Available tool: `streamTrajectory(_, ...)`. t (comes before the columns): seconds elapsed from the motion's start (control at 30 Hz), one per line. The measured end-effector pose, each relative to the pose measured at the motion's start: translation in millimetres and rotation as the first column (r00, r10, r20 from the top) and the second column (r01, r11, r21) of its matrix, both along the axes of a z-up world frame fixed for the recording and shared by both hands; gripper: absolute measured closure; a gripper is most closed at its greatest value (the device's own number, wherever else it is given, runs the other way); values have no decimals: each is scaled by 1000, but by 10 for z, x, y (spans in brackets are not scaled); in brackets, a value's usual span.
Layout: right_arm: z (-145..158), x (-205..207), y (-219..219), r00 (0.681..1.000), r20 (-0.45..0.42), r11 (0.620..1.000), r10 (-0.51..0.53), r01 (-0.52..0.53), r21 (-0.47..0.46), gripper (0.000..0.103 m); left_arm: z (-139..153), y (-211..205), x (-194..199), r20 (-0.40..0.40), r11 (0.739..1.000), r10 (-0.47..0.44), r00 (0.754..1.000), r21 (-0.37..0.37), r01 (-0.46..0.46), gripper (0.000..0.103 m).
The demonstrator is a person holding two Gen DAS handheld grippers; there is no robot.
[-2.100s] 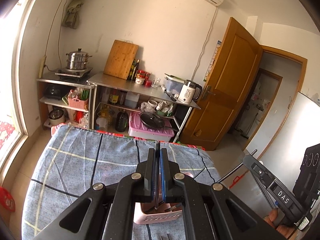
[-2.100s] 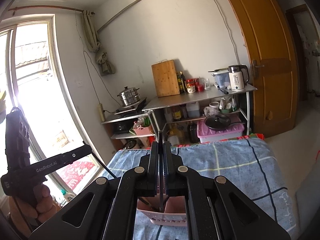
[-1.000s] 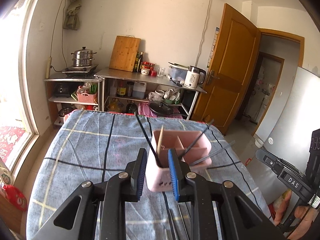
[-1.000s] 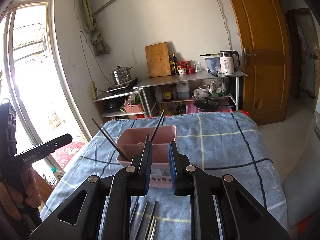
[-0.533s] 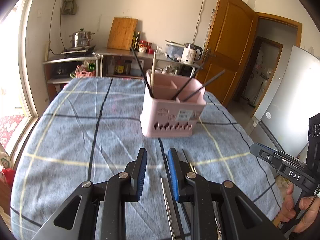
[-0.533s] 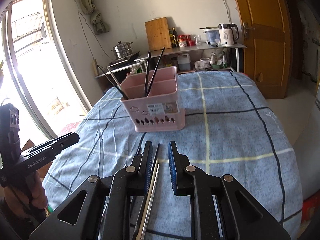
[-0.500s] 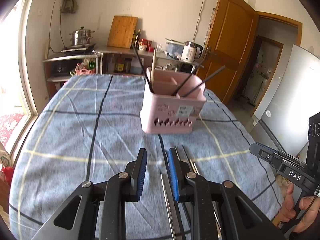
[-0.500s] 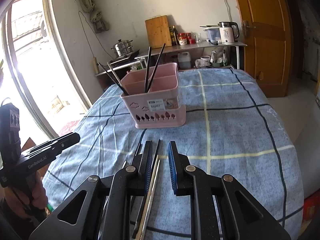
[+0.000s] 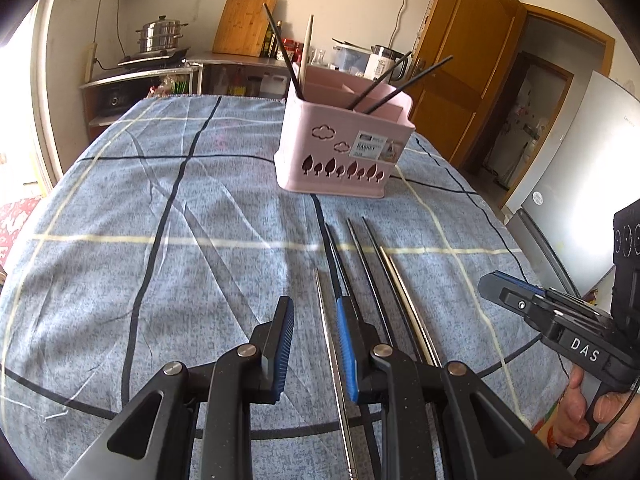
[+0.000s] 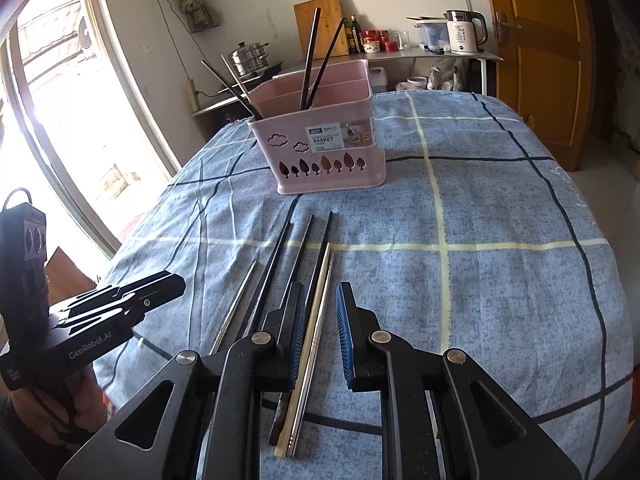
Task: Organize utensils
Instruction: 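Move both open tools back toward the remaining chopsticks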
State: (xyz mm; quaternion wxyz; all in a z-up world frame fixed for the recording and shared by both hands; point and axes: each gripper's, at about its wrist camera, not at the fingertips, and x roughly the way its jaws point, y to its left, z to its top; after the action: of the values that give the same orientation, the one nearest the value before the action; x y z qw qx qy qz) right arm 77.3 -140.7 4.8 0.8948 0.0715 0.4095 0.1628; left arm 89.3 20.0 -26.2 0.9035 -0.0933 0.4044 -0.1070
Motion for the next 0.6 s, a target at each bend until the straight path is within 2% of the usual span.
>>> streamTrajectory(0.6, -405, 175, 179, 994, -108, 999, 22, -26, -35, 86, -348, -116, 234, -79, 1000, -9, 997, 20, 11, 81)
